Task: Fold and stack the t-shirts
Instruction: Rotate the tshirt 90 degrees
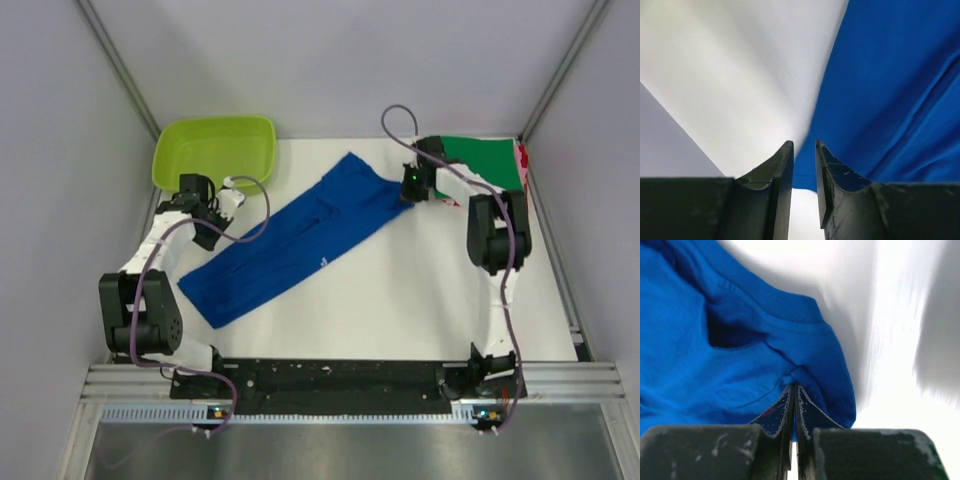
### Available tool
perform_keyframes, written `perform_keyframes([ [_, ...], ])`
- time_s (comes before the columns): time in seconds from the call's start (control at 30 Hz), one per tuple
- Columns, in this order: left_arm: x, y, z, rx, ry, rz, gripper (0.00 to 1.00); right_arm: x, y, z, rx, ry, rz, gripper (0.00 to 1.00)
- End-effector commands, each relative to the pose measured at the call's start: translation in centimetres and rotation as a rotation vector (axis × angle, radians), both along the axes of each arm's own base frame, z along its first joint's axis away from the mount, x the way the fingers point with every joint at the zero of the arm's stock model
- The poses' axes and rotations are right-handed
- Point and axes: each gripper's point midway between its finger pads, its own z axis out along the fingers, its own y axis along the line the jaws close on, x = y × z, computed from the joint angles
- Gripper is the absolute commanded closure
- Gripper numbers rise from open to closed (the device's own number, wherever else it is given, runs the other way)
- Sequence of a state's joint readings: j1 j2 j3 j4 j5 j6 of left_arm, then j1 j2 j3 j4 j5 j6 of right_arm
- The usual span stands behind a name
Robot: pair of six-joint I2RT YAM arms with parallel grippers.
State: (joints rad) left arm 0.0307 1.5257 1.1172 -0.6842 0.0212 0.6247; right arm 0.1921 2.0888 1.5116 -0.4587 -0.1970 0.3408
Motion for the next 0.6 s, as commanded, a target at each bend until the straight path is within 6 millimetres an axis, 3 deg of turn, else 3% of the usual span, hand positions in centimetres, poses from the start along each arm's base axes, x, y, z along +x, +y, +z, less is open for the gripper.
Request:
perform_keyframes([
  [0.0,-1.8,0.9,-0.6,0.049,0.029,-0.058,0.71,7.5,-0.4,3.0,-0.058,-0.113,-0.022,1.00],
  [0.1,-2.5,2.4,-2.4,0.115,0.072,-0.048,0.71,8.5,0.8,5.4,-0.017,-0.166,0.011,0.91],
  [0.23,-3.2,2.9,-5.0,0.140,0.133,-0.052,0.71,6.0,0.8,6.1,-0.071,-0.178,0.061,0.77],
  [0.43,-4.9,2.4,-9.0,0.112,0.242,-0.095,0.71,1.8,2.2,2.1,0.031,-0.070,0.050,0.67],
  [0.57,-8.1,-1.1,-10.6,-0.031,0.328,-0.243,0.70,2.4,3.3,-0.9,0.082,-0.004,0.045,0.66],
])
